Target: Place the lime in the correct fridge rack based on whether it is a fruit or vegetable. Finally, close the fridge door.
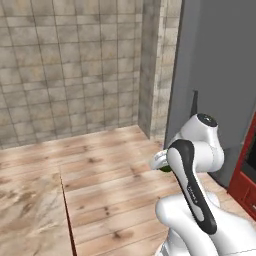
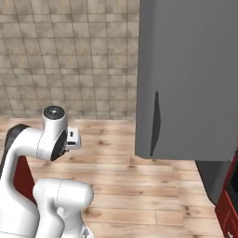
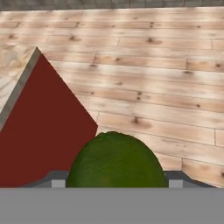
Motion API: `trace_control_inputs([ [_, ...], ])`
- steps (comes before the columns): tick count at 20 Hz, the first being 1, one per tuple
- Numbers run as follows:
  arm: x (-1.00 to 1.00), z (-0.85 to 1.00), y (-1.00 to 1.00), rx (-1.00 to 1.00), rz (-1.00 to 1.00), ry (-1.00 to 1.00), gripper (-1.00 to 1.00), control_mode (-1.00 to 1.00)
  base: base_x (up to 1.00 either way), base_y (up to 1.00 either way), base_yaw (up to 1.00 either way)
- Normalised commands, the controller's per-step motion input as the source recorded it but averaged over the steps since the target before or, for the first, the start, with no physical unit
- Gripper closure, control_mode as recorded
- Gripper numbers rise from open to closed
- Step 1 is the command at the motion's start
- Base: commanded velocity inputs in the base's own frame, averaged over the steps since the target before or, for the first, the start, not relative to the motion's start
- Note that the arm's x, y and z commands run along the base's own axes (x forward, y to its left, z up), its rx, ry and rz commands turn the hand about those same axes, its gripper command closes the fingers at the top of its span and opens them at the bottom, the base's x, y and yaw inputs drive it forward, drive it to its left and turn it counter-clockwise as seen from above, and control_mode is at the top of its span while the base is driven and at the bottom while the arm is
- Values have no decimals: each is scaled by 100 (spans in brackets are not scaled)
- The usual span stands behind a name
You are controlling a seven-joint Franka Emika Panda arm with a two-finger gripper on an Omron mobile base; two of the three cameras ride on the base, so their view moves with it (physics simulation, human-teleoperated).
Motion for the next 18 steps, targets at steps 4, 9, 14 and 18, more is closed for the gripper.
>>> trace_control_inputs([
  [4,0,0,0,0,0,0,100,100,100,9,1],
  [9,0,0,0,0,0,0,100,100,100,24,2],
  [14,0,0,0,0,0,0,100,100,100,23,0],
  [18,0,0,0,0,0,0,100,100,100,21,0],
])
